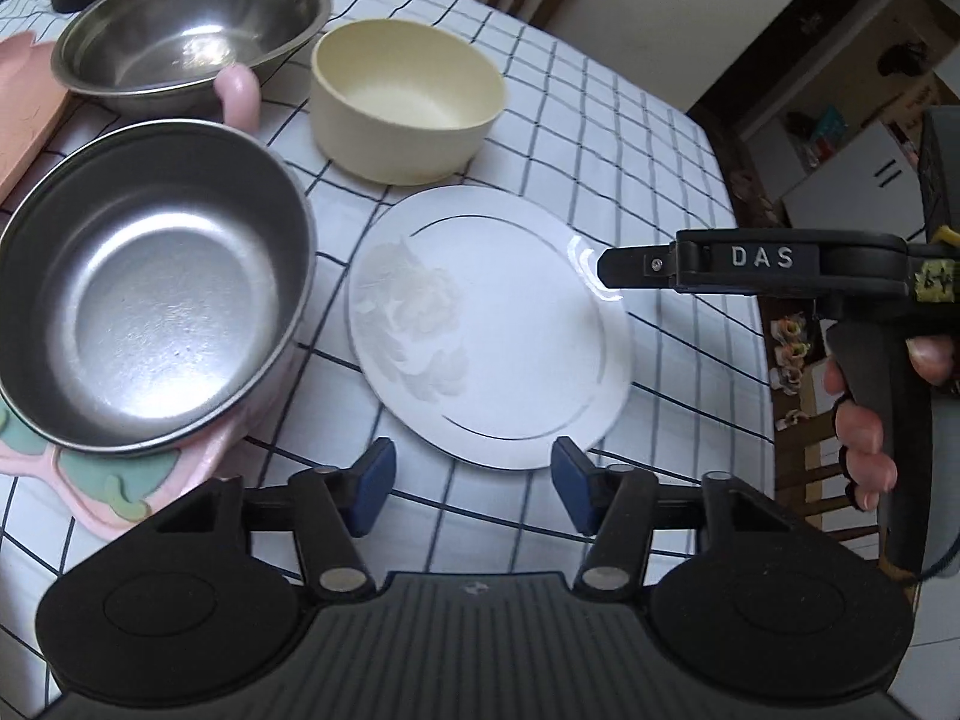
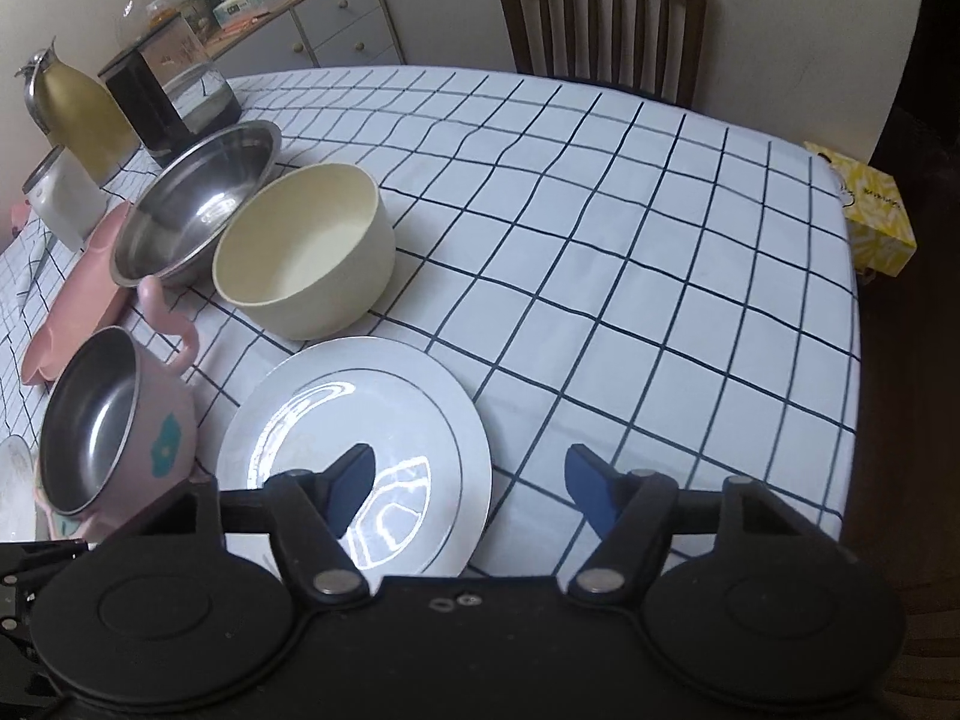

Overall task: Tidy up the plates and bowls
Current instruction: 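Close both grippers on the small white plate rim and lift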

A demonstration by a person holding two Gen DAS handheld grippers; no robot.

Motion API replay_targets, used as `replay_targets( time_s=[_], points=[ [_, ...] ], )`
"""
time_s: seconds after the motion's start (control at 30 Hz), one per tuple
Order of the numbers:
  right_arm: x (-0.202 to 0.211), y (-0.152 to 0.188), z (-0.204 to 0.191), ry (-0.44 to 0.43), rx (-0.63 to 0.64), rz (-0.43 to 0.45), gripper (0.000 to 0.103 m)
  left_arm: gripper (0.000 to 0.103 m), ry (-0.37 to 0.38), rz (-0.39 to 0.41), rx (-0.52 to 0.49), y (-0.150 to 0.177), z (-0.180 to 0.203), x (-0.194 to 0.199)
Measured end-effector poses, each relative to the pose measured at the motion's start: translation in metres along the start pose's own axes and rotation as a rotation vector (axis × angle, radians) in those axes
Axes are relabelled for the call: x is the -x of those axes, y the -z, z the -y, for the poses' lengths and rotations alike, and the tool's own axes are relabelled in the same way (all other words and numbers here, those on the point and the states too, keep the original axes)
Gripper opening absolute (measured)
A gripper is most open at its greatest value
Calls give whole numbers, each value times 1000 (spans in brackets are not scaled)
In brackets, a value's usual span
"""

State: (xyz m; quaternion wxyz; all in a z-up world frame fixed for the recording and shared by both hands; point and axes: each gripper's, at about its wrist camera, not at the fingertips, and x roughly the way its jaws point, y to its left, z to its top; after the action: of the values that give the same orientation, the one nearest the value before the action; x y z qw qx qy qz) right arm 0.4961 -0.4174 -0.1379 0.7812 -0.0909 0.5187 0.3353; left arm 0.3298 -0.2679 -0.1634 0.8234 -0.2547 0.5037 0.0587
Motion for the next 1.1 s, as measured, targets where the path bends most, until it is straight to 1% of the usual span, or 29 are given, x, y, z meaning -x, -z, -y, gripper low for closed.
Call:
replay_targets(
  time_s=[0.03,0.07,0.1,0.17,0.23,0.3,0.4,0.5,0.63,0.8,0.83,0.97,1.03,1.1],
  points=[
    [-6,-2,2,-5,-3,-10,62,50,1,-4,6,-1,-1,-1],
    [-11,-5,4,-18,-8,-22,58,50,3,-4,6,-1,-2,-2],
    [-16,-7,7,-27,-14,-31,53,50,2,-3,0,-1,-2,-2],
    [-24,-13,11,-42,-23,-45,50,50,-5,-2,-17,-1,-1,-3],
    [-30,-17,14,-64,-28,-61,43,49,-8,-3,-24,-2,0,-4],
    [-35,-21,16,-75,-36,-72,38,48,-8,-6,-28,-2,0,-5],
    [-41,-24,18,-107,-52,-86,27,47,-5,-9,-32,-2,-1,-6],
    [-44,-23,18,-108,-53,-89,18,46,1,-15,-29,-2,-2,-8],
    [-41,-17,27,-142,-77,-83,13,46,4,-18,-35,-3,-2,-9],
    [-29,3,37,-166,-106,-47,7,45,11,-26,-31,-3,-4,-14],
    [-25,7,39,-167,-120,-35,5,44,11,-25,-30,-3,-4,-14],
    [-16,20,49,-157,-153,-15,4,39,2,-24,-18,-5,-4,-18],
    [-13,23,51,-152,-161,-16,5,32,-10,-20,-11,-7,-4,-21],
    [-12,23,53,-153,-162,-25,5,30,-6,-18,4,-10,-5,-24]
  ],
)
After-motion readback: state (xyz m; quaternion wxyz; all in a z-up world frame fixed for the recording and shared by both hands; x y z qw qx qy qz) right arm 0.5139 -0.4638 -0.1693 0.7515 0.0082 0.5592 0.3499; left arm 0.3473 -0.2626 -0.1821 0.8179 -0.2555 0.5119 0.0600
